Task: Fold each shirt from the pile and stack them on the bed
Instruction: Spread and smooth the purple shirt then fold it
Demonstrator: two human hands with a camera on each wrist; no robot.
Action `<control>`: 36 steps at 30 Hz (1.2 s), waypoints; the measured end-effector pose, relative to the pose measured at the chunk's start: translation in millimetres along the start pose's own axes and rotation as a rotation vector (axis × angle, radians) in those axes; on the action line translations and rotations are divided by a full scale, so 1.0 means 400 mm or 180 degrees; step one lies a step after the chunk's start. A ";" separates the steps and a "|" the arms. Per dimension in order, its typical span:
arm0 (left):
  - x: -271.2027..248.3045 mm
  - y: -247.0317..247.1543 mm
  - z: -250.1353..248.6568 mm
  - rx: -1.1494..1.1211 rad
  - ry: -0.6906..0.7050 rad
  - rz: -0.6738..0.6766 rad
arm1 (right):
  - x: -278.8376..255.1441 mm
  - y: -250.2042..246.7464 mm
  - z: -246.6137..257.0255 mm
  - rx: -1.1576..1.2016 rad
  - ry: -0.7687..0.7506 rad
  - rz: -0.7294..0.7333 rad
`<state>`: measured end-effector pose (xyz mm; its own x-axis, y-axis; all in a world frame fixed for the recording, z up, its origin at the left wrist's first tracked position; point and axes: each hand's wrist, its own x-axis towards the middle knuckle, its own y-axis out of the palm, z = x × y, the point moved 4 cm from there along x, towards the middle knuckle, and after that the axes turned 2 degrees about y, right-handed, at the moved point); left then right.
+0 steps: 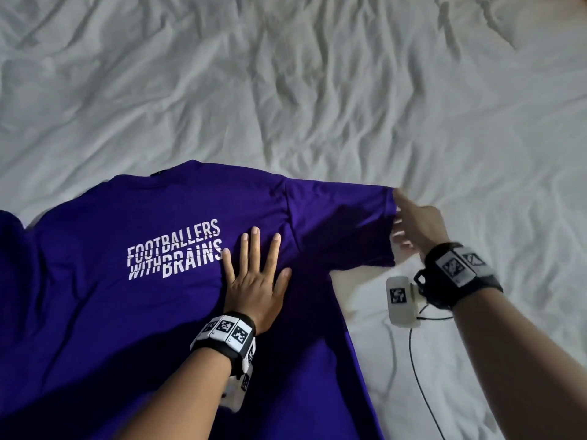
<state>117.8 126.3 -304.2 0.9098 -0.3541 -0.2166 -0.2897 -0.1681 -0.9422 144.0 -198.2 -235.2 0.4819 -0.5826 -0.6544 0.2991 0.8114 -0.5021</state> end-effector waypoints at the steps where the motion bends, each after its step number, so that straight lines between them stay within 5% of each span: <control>1: 0.001 0.002 0.001 0.0007 0.0007 -0.0021 | -0.030 0.010 -0.024 -0.0109 -0.0058 0.0104; 4: 0.003 0.009 0.000 0.0020 0.0026 -0.0053 | -0.087 0.050 -0.072 -0.0220 -0.0413 0.0083; 8: 0.004 0.008 -0.002 0.0079 -0.0011 0.0001 | -0.114 0.061 -0.069 -0.0021 -0.0819 -0.0625; 14: 0.004 0.010 -0.001 0.0076 -0.0052 0.0030 | -0.116 0.047 -0.099 -0.0914 -0.0694 -0.1000; 17: 0.006 0.006 -0.003 0.0072 -0.0114 0.0159 | -0.162 0.090 -0.035 -0.1573 -0.1588 -0.1591; 20: 0.009 0.002 -0.008 0.0124 -0.0150 0.0323 | -0.202 0.247 0.022 -0.2235 -0.2824 -0.0437; 22: 0.011 -0.006 -0.008 0.0023 -0.0121 0.0278 | -0.173 0.308 -0.007 -0.2795 -0.2815 0.0241; 29: 0.016 -0.020 -0.012 -0.0038 -0.0065 0.0666 | -0.057 0.185 -0.067 -0.3218 -0.1912 -0.0291; 32: 0.005 -0.066 -0.008 -0.0225 0.0072 0.0751 | -0.129 0.208 -0.031 -0.3131 -0.2039 -0.0283; 36: -0.048 -0.193 0.101 -0.0503 -0.0128 -0.0132 | -0.301 0.336 0.020 -0.2875 -0.2642 0.0040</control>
<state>134.8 183.2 -237.4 0.9322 -0.3072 -0.1913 -0.2919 -0.3255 -0.8994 132.8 -18.4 -219.2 0.9578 -0.1009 -0.2692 -0.2285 0.3009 -0.9259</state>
